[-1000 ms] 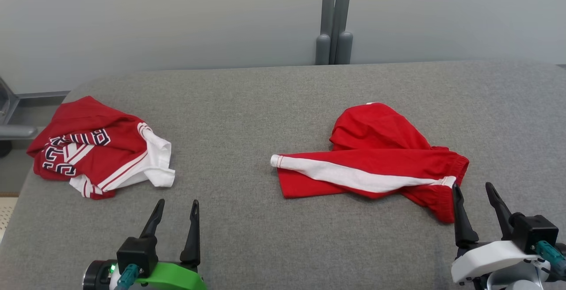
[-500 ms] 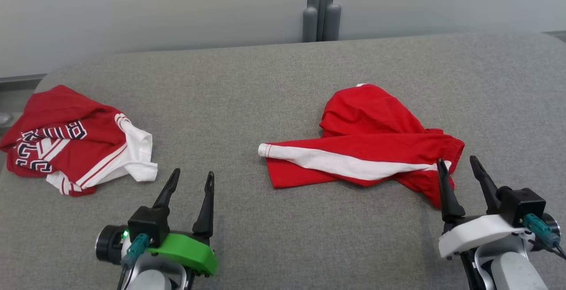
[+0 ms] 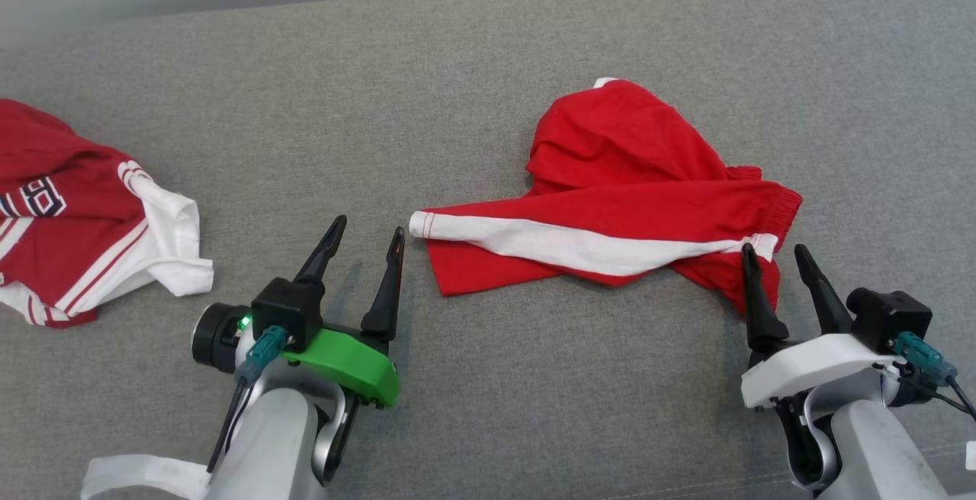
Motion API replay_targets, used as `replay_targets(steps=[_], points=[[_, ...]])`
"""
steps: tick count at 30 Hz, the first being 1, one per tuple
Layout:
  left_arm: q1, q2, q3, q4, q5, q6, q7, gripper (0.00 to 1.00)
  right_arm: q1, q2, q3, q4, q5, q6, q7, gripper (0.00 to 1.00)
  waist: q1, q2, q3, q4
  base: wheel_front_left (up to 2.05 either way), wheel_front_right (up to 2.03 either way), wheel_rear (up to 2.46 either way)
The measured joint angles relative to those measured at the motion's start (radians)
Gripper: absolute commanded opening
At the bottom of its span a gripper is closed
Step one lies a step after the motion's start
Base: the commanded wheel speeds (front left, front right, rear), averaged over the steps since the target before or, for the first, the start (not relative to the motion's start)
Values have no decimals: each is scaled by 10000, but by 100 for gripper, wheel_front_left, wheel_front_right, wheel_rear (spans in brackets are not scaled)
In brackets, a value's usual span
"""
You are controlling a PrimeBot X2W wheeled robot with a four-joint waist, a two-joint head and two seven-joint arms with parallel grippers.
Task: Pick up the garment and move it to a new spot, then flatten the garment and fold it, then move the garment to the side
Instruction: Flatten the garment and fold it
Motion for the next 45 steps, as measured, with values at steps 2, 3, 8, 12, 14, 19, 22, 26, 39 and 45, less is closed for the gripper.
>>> replay_targets(steps=[2, 3, 8, 12, 14, 19, 22, 26, 39, 45], points=[[-75, 0, -6, 65, -8, -25, 0, 100, -42, 8, 73, 84, 205, 0, 0, 100, 0, 0, 152, -79, 0, 0, 0], [-105, 0, -15, 107, -8, -25, 0, 100, -56, 21, 88, 117, 336, 0, 2, 100, 0, 0, 213, -121, 0, 0, 0], [-226, 0, -42, 347, -71, -31, 0, 100, -144, -4, 558, 263, 1024, 0, 2, 100, 0, 0, 390, -288, 0, 0, 0], [-310, 0, -128, 441, -203, -40, 0, 100, -391, -146, 955, 453, 1592, 0, 2, 99, 0, 0, 453, -306, 0, 0, 0], [-386, 0, -213, 456, -242, -42, 0, 100, -496, -201, 1053, 464, 1835, 0, 0, 95, 0, 0, 480, -291, 0, 0, 0], [-431, 0, -332, 556, -316, -42, 0, 100, -612, -267, 1306, 464, 2495, 0, 0, 79, 0, 0, 516, -261, 0, 0, 0], [-446, 0, -470, 709, -533, -42, 0, 100, -702, -320, 1461, 449, 2834, 0, 0, 66, 0, 0, 502, -263, 0, 0, 0], [-545, 2, -821, 1126, -978, -42, 0, 100, -701, -437, 1546, 460, 3087, 0, 2, 73, -1, 0, 462, -294, 0, 0, 0], [-1376, 420, -2163, 2176, -3243, -44, 0, 100, -701, -514, 1751, 468, 3152, 0, 0, 79, -1, 0, 415, -461, 0, 0, 0], [-1709, 884, -3204, 2161, -4274, -44, 0, 100, -700, -537, 1848, 462, 3154, 0, 2, 78, -1, 0, 425, -547, 0, 0, 0]])
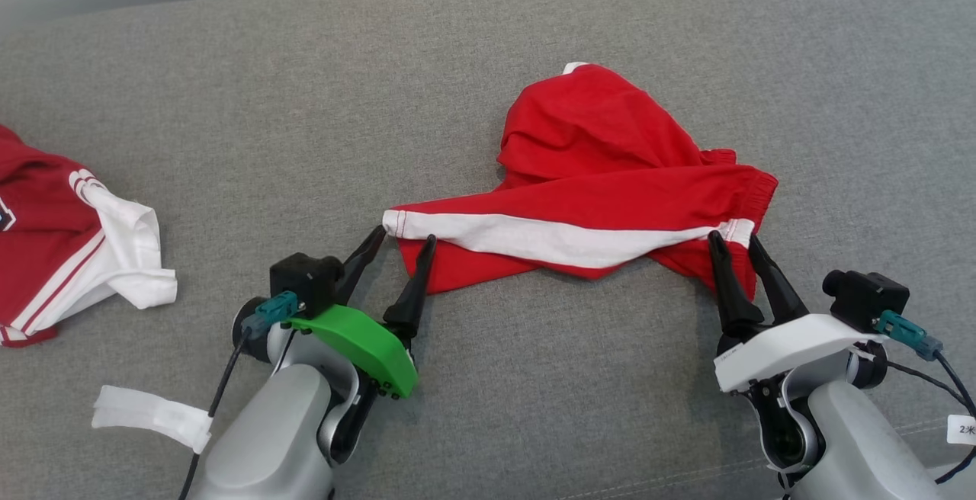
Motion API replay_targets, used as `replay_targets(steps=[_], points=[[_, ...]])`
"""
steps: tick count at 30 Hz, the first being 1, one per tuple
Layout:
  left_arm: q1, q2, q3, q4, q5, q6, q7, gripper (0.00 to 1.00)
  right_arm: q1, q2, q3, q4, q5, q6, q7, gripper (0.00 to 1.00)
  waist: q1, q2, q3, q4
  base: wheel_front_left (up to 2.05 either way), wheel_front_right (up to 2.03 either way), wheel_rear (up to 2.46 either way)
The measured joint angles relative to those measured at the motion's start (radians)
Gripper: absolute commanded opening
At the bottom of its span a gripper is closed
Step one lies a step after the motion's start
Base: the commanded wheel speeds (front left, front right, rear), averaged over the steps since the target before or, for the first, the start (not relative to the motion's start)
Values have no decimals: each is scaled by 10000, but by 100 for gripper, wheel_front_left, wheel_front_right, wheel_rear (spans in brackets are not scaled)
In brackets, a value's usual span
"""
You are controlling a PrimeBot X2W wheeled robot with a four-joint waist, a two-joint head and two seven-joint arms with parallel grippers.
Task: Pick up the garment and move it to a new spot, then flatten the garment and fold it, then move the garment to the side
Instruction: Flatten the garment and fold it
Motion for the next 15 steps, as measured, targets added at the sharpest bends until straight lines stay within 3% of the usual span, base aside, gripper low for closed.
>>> replay_targets(steps=[15], points=[[-709, 660, -1057, 157, -1532, -2, 0, 100, -4, -27, 173, -127, 71, 0, -2, 77, 0, 0, 147, -137, 0, 0, 0]])
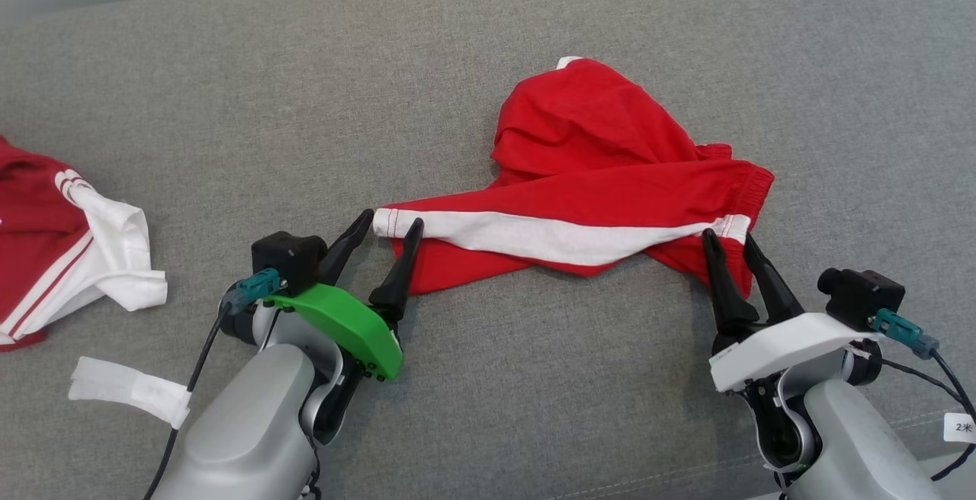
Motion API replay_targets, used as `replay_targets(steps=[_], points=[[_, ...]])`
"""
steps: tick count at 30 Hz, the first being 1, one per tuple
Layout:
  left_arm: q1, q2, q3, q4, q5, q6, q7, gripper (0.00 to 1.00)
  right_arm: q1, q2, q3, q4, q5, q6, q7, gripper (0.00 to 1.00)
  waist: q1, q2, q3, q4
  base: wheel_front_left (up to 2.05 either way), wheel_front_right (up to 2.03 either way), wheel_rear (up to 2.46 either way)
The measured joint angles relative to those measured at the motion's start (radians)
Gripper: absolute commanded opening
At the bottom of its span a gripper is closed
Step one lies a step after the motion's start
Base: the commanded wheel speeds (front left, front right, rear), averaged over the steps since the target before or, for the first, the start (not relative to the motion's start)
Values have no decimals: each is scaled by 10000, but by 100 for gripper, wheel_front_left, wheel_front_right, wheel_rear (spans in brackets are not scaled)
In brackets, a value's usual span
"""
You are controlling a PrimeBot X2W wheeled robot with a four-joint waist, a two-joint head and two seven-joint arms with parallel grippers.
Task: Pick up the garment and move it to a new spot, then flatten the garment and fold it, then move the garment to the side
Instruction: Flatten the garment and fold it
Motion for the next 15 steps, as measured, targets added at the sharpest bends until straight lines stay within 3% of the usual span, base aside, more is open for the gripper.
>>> replay_targets(steps=[15], points=[[-158, 111, -336, 27, -573, 0, 0, 100, -39, -6, 54, -171, 13, 0, 2, 78, 0, 0, 100, -64, 0, 0, 0]])
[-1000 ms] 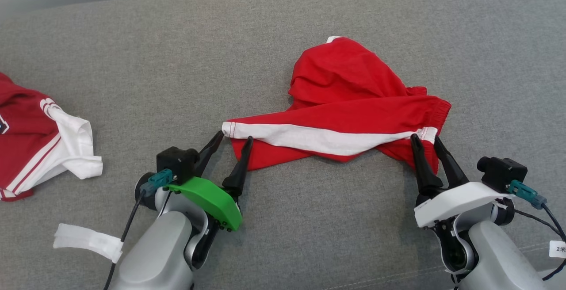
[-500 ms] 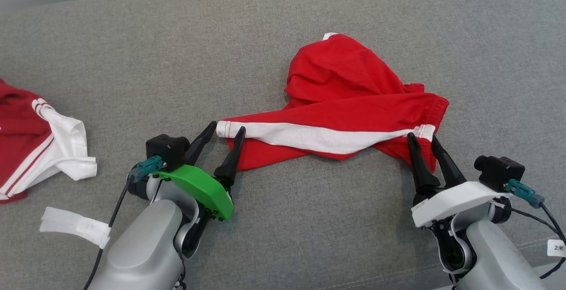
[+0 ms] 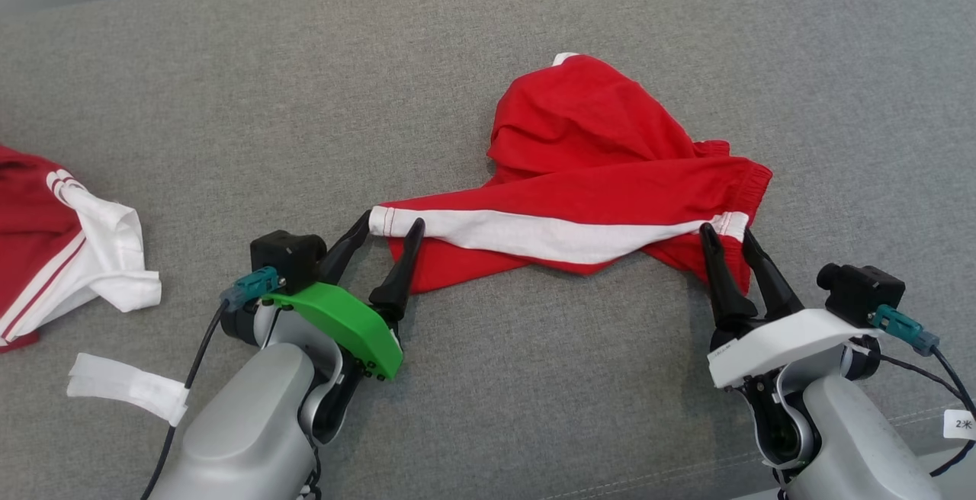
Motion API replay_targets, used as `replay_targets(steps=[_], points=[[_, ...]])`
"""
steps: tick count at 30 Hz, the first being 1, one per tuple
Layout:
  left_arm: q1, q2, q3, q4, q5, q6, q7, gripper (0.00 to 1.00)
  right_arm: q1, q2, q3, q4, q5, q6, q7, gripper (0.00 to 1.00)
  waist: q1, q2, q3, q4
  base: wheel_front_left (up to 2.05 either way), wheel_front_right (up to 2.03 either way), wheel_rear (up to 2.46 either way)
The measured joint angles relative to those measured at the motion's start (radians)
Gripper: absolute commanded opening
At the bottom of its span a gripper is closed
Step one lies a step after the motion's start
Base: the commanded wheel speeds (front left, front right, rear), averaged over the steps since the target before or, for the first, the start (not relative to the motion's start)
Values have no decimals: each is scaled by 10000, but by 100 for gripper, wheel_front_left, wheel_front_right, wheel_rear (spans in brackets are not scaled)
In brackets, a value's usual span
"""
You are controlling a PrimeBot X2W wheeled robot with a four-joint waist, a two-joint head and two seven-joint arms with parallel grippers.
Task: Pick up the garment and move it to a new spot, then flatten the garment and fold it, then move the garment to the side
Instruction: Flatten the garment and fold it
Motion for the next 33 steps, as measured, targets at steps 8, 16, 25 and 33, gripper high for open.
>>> replay_targets(steps=[8, 16, 25, 33], points=[[-156, 2, -102, 54, -245, 0, 0, 33, -89, -10, 63, -35, 21, 0, 0, 80, 0, 0, 42, -95, 0, 0, 0], [-210, -19, -48, 56, -211, 0, 0, 0, -112, -25, 58, -69, 90, 0, -2, 45, 0, 0, 54, -115, 0, 0, 0], [-187, -105, -40, 56, -136, 0, 0, 0, -142, 0, 44, 219, 339, 0, -2, 0, 0, 0, 51, 40, 0, 0, 0], [-185, -84, 299, -418, 2, 0, 0, 0, -167, 59, -504, -543, 242, 0, 0, 0, 0, 0, -196, 167, 0, 0, 0]])
